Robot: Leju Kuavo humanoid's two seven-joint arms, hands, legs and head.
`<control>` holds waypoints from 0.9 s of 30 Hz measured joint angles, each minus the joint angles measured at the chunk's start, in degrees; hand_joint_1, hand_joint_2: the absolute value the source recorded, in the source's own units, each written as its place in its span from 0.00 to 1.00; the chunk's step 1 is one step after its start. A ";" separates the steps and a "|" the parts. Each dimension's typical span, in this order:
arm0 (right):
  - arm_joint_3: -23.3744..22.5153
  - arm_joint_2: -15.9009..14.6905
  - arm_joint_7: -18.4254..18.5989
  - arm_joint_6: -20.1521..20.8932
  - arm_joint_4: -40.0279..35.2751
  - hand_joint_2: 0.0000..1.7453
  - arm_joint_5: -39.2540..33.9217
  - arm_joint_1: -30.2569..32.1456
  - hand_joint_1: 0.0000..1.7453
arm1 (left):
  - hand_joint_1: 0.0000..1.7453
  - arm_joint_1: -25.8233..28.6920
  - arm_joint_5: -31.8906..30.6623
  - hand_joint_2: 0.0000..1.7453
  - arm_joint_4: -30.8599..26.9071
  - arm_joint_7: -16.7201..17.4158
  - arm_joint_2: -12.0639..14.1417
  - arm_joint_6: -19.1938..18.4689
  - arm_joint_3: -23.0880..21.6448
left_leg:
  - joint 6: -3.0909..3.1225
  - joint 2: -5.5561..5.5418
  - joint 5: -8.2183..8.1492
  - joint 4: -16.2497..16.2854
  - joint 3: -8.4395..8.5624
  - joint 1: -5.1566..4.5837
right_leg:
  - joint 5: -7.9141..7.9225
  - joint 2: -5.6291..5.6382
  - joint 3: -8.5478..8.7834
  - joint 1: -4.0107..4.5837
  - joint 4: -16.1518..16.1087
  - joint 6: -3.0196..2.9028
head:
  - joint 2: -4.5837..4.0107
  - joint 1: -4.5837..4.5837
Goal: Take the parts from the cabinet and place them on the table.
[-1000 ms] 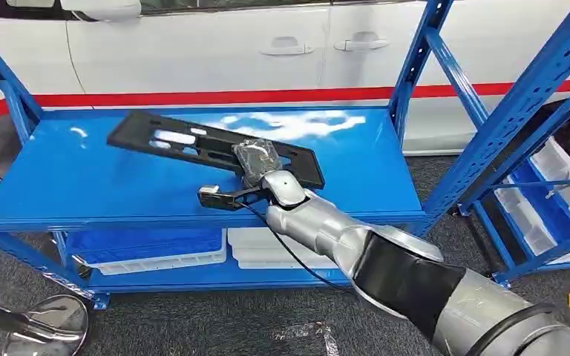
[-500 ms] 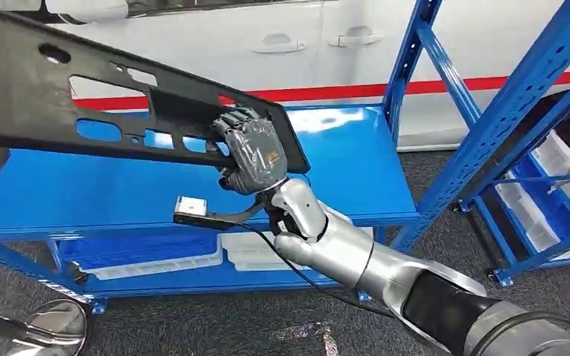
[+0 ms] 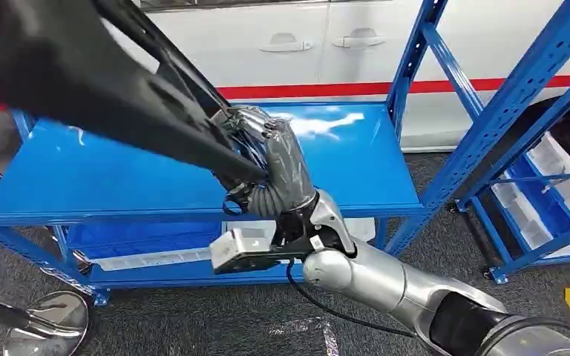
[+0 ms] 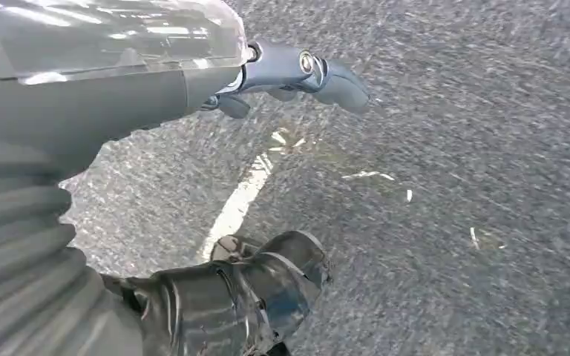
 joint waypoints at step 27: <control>-2.86 0.02 -10.31 5.05 -6.14 1.00 -17.19 4.97 1.00 | 0.00 -0.54 1.90 1.00 0.04 0.19 -0.33 -0.92 0.94 | 0.44 0.65 -1.19 -3.06 3.93 -0.23 | -1.04 -0.42 -10.70 0.08 15.62 0.28 | 0.00 -0.13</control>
